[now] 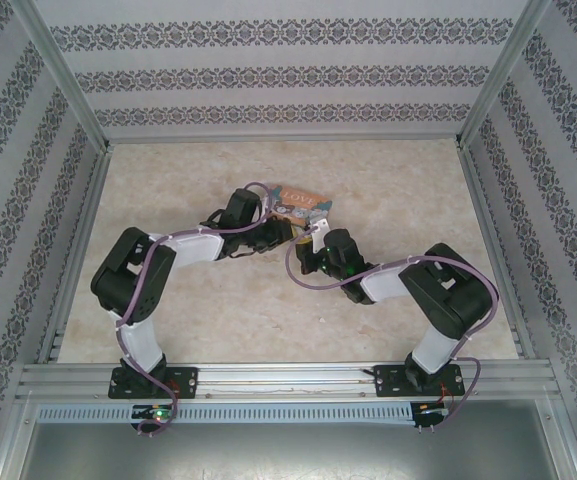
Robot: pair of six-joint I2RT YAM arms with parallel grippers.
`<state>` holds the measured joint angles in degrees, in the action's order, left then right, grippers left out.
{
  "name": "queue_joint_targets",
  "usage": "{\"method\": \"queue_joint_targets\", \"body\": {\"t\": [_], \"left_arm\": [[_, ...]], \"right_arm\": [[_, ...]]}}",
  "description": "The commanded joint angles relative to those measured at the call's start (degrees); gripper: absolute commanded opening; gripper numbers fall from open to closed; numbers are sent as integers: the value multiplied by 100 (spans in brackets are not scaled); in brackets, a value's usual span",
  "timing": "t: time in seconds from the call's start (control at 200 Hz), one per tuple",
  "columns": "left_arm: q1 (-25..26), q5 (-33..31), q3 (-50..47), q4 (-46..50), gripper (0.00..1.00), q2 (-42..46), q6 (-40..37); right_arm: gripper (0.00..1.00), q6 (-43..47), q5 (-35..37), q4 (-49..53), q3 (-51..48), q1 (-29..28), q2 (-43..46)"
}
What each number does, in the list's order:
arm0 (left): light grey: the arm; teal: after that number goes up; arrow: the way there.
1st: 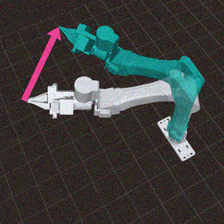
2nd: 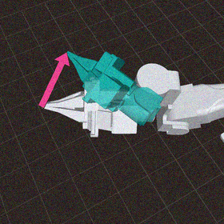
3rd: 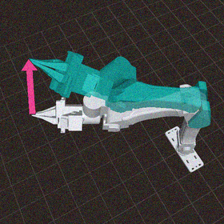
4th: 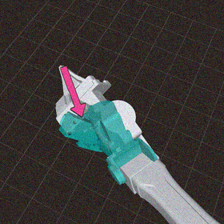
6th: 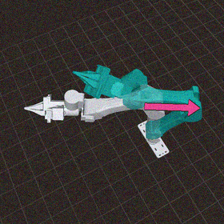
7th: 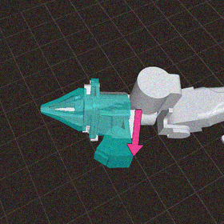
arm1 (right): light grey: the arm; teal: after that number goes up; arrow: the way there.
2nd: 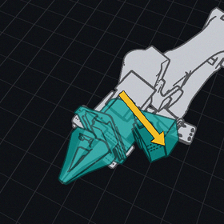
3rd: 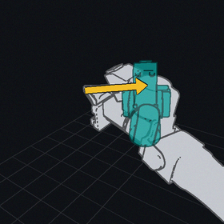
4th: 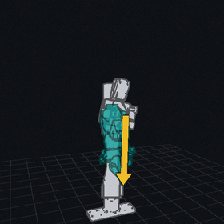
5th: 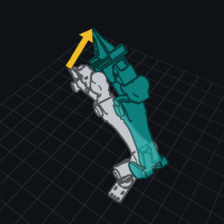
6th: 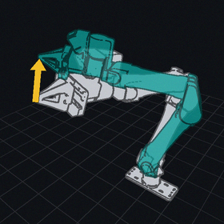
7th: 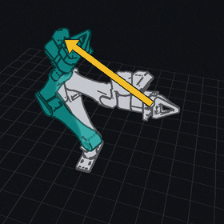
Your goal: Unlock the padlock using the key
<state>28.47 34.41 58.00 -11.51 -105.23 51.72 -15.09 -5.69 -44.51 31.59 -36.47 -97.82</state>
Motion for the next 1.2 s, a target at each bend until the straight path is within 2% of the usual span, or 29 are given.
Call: {"method": "queue_joint_targets", "body": {"t": [0.0,0.415,0.58,0.879,1.034,1.194], "left_arm": [[288,872,15,-212,6,-236,81],[245,742,102,-420,15,-613,14],[204,682,84,-381,27,-593,-44],[111,507,-109,-176,43,-278,-216],[40,415,-282,13,46,25,-326],[-32,202,-719,-210,48,481,-305]], "right_arm": [[0,-132,-386,-919,2,14,-103],[0,-265,-520,-787,-406,243,-384],[0,-392,-560,-804,-529,281,-510],[0,-547,-555,-849,-683,329,-474],[0,-626,-664,-780,-683,333,-448],[0,-736,-843,-714,-681,338,-426]]}}
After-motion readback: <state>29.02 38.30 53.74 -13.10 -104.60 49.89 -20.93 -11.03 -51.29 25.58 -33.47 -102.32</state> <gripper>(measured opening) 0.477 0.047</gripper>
